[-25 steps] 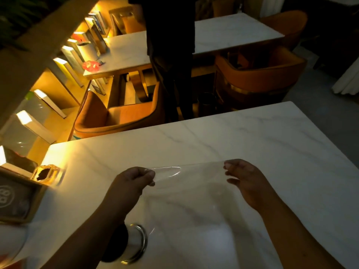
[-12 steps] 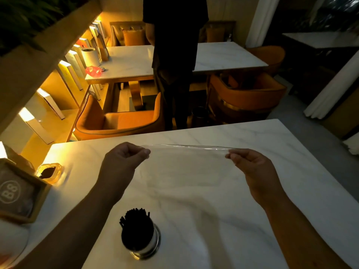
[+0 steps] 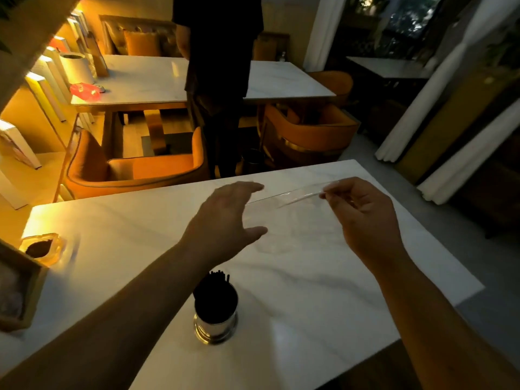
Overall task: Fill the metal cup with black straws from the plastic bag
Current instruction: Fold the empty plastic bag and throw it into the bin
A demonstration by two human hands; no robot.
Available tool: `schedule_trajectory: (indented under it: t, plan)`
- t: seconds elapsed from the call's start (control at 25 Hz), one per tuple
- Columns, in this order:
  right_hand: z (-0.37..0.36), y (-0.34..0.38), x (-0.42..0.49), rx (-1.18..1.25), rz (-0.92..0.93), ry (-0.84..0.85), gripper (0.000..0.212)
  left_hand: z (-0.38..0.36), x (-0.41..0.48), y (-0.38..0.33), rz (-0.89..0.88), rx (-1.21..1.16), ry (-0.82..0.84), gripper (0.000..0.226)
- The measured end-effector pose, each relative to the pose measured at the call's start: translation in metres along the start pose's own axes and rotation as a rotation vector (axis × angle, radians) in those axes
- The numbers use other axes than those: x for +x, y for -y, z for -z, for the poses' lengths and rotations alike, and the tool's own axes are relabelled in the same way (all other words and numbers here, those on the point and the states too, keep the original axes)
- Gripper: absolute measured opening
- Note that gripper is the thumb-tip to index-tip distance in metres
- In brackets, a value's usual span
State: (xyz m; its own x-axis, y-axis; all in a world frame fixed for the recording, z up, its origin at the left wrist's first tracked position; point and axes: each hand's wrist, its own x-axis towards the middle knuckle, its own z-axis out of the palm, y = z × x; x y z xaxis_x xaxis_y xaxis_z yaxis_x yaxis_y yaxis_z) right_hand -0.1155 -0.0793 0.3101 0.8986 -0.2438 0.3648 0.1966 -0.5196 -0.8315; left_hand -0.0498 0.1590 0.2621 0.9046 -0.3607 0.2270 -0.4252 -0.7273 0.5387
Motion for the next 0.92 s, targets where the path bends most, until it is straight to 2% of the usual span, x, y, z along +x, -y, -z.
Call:
schedule_trajectory:
  t: [0.12,0.24,0.36,0.48,0.56,0.64,0.8,0.92]
  plan:
    - [0.013,0.016,-0.015,-0.075,-0.002,-0.008,0.018,-0.005,0.01,-0.028,-0.065,-0.018,0.045,0.047]
    - [0.035,0.019,-0.031,-0.13,-0.019,-0.146,0.014,-0.01,0.011,-0.051,-0.062,-0.088,0.055,0.018]
    - [0.063,0.002,-0.053,-0.168,-0.093,-0.352,0.045,-0.019,0.013,-0.068,0.042,-0.33,0.14,0.004]
    - [0.087,-0.027,-0.081,-0.124,-0.301,-0.422,0.072,-0.036,0.013,-0.084,0.196,-0.665,0.203,0.006]
    - [0.105,-0.049,-0.095,-0.092,-0.416,-0.351,0.085,-0.05,0.013,-0.098,0.273,-0.842,0.263,0.005]
    - [0.122,-0.068,-0.101,0.019,-0.535,-0.176,0.084,-0.064,0.014,-0.113,0.342,-0.996,0.333,0.009]
    - [0.161,-0.104,-0.102,0.335,-0.631,0.062,0.038,-0.095,0.018,-0.146,0.433,-1.137,0.452,0.017]
    - [0.19,-0.125,-0.1,0.547,-0.666,0.155,0.031,-0.119,0.023,-0.17,0.491,-1.18,0.507,0.022]
